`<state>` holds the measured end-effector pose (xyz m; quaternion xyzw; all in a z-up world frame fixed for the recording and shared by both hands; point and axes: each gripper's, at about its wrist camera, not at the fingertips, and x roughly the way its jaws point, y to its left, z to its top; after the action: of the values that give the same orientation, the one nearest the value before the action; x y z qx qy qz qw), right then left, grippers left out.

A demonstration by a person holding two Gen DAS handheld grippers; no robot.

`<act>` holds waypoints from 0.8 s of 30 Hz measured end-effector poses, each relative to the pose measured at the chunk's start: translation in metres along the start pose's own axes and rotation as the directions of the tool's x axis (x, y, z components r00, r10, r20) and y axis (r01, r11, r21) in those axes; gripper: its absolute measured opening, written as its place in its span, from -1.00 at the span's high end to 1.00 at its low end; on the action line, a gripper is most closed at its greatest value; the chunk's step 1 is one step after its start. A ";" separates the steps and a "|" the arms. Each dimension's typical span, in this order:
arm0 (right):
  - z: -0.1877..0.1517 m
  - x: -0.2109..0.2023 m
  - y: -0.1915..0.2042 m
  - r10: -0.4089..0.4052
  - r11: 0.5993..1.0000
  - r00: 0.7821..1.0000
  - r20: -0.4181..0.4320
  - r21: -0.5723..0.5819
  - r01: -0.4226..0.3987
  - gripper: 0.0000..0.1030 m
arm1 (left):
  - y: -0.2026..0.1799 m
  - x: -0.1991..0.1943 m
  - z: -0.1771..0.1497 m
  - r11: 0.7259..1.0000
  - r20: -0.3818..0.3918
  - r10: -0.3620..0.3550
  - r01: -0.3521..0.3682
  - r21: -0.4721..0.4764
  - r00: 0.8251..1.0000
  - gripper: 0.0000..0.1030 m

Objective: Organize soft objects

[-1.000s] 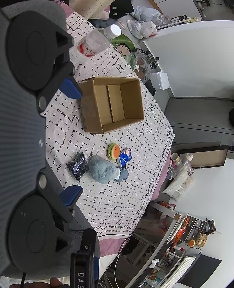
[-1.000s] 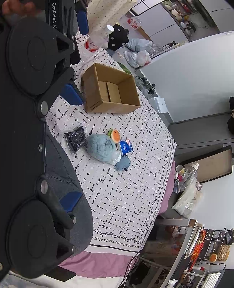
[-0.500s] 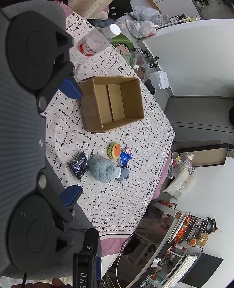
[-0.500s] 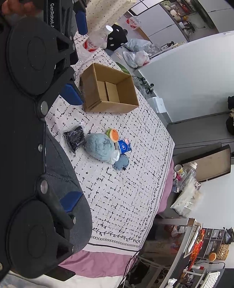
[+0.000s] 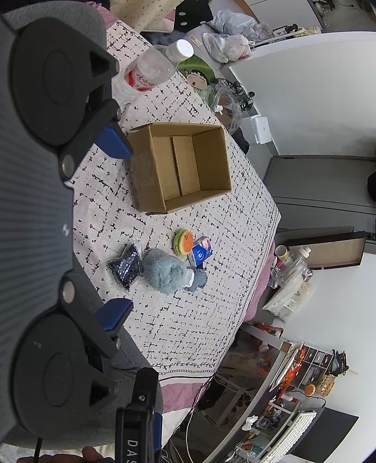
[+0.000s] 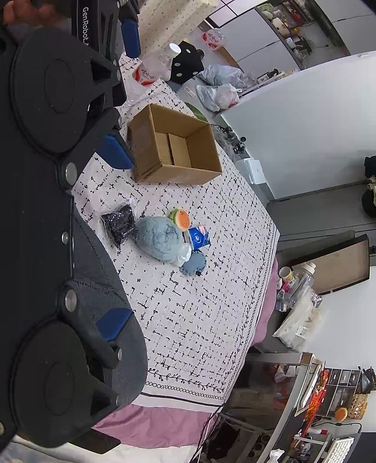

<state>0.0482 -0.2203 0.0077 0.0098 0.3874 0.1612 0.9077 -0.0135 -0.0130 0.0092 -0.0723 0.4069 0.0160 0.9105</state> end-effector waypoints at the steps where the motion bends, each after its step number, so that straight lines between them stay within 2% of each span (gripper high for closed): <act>1: 0.000 0.001 -0.001 -0.008 1.000 1.000 -0.025 -0.003 0.007 -1.00 | 0.000 0.000 0.000 1.000 -0.001 0.000 0.000 -0.001 1.000 -0.98; 18: 0.004 0.020 0.000 0.022 1.000 0.998 -0.056 -0.003 -0.022 -1.00 | -0.001 0.011 0.009 1.000 0.007 0.022 -0.022 -0.013 1.000 -0.98; 21: 0.005 0.027 -0.003 0.018 1.000 0.998 -0.060 -0.010 -0.019 -1.00 | -0.003 0.013 0.010 1.000 0.025 0.007 -0.007 -0.006 1.000 -0.98; 24: 0.007 0.034 -0.006 0.013 1.000 0.998 -0.063 -0.019 -0.014 -1.00 | -0.006 0.020 0.013 1.000 0.013 -0.001 0.001 -0.014 1.000 -0.98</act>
<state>0.0771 -0.2150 -0.0116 -0.0015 0.4139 0.1714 0.8940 0.0103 -0.0174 0.0036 -0.0790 0.4008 0.0188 0.9126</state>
